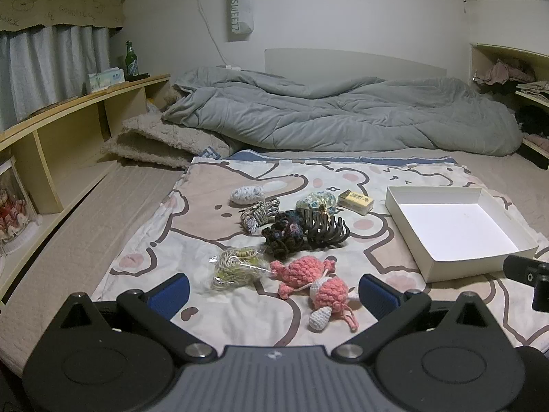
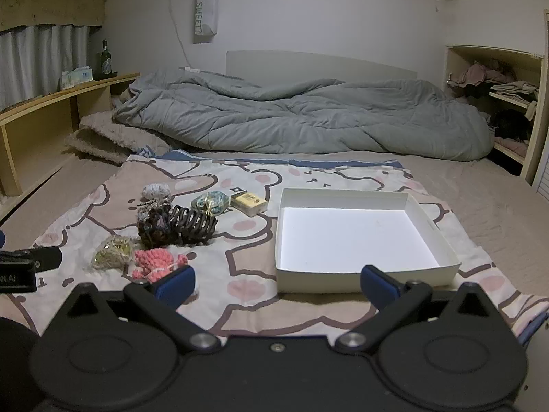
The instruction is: Organize objects
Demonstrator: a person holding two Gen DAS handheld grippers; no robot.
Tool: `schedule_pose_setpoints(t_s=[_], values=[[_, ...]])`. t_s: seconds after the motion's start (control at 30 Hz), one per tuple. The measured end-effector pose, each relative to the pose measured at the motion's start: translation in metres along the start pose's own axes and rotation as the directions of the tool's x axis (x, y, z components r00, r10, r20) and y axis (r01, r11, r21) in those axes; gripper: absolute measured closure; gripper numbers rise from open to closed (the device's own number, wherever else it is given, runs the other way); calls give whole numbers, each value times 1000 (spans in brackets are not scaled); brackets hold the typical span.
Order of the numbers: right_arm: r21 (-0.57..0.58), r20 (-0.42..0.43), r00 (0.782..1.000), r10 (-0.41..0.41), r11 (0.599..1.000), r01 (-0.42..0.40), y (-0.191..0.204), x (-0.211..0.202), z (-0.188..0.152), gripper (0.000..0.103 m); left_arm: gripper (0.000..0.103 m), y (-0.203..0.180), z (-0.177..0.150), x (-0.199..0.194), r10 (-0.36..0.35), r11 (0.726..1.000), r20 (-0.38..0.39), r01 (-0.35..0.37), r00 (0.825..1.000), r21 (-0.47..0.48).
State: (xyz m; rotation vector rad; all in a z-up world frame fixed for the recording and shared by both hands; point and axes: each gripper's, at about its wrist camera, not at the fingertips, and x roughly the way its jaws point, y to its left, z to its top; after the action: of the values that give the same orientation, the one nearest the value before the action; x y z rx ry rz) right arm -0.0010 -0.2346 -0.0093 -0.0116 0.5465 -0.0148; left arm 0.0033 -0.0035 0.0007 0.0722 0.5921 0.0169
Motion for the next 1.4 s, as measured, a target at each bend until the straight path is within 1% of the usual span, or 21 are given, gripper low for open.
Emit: schedule_pose_setpoints(t_s=[1.4], values=[[-10,-13,1000,0,1000,0,5,2,-3,0,0,3,-2,0,2,1000,0,-2,1000,3]])
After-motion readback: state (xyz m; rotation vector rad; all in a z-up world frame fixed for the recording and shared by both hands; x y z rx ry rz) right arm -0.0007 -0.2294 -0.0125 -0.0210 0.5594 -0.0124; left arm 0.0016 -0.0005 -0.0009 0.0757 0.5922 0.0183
